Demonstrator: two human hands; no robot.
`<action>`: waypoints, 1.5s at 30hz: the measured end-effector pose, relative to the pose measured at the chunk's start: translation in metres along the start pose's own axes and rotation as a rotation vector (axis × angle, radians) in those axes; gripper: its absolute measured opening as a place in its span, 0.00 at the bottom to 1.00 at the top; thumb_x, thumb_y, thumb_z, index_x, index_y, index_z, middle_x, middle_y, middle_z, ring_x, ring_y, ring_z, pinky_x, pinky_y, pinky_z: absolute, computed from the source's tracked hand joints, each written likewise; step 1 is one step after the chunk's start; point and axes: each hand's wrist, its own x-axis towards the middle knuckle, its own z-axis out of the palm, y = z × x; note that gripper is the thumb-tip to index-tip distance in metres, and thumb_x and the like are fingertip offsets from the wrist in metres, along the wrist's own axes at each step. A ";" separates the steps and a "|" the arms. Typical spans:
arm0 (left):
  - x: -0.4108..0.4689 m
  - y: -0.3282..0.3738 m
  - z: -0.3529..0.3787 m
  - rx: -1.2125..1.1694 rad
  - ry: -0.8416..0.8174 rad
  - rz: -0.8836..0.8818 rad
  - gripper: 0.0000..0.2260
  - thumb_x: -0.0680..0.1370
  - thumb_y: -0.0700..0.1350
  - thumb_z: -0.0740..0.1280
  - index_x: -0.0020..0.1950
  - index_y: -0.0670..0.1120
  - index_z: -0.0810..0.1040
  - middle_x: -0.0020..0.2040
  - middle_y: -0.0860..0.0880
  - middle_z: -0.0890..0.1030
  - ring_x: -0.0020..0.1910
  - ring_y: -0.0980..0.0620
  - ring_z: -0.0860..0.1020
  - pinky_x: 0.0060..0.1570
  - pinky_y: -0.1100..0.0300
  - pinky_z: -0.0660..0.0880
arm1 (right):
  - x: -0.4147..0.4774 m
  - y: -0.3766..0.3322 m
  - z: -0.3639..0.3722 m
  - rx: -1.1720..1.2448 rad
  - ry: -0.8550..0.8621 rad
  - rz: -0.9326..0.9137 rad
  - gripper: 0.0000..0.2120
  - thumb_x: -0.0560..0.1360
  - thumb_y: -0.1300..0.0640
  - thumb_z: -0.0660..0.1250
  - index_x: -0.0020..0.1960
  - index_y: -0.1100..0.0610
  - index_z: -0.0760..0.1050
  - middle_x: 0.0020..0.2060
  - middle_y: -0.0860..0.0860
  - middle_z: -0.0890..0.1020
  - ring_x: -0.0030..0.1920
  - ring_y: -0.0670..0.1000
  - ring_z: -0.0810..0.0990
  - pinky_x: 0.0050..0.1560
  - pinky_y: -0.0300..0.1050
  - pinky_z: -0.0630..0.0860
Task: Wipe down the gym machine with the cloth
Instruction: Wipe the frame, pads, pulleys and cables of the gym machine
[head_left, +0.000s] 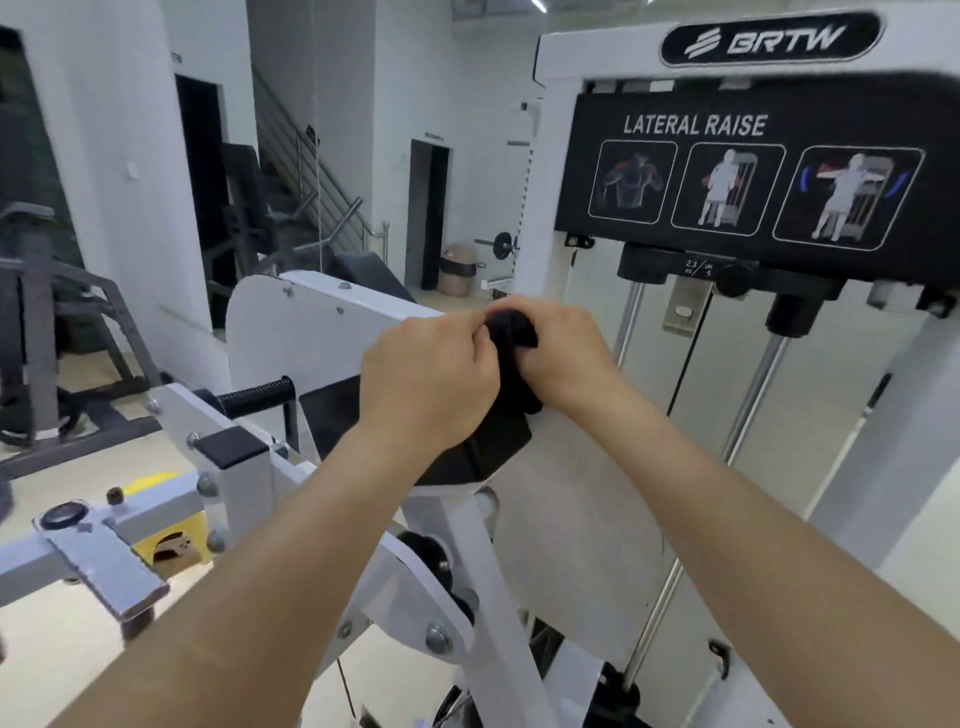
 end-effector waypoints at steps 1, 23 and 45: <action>0.000 -0.001 0.000 -0.014 0.012 0.000 0.13 0.79 0.50 0.55 0.50 0.51 0.79 0.39 0.49 0.80 0.37 0.47 0.71 0.35 0.55 0.65 | -0.013 0.001 -0.003 0.018 0.001 -0.032 0.19 0.69 0.66 0.62 0.55 0.52 0.81 0.49 0.50 0.84 0.51 0.54 0.80 0.52 0.52 0.77; -0.008 0.000 0.009 -0.386 0.218 -0.076 0.13 0.75 0.48 0.58 0.55 0.51 0.78 0.45 0.55 0.84 0.35 0.49 0.77 0.37 0.58 0.70 | -0.150 -0.031 0.041 0.283 0.263 0.243 0.18 0.69 0.63 0.62 0.47 0.39 0.74 0.35 0.37 0.78 0.36 0.40 0.74 0.36 0.30 0.69; -0.040 0.002 -0.009 -0.384 0.008 -0.007 0.11 0.79 0.38 0.63 0.59 0.47 0.79 0.57 0.54 0.76 0.59 0.56 0.71 0.60 0.72 0.64 | -0.154 -0.063 0.070 0.425 0.265 0.320 0.32 0.75 0.73 0.60 0.77 0.61 0.56 0.73 0.57 0.67 0.71 0.56 0.68 0.68 0.51 0.70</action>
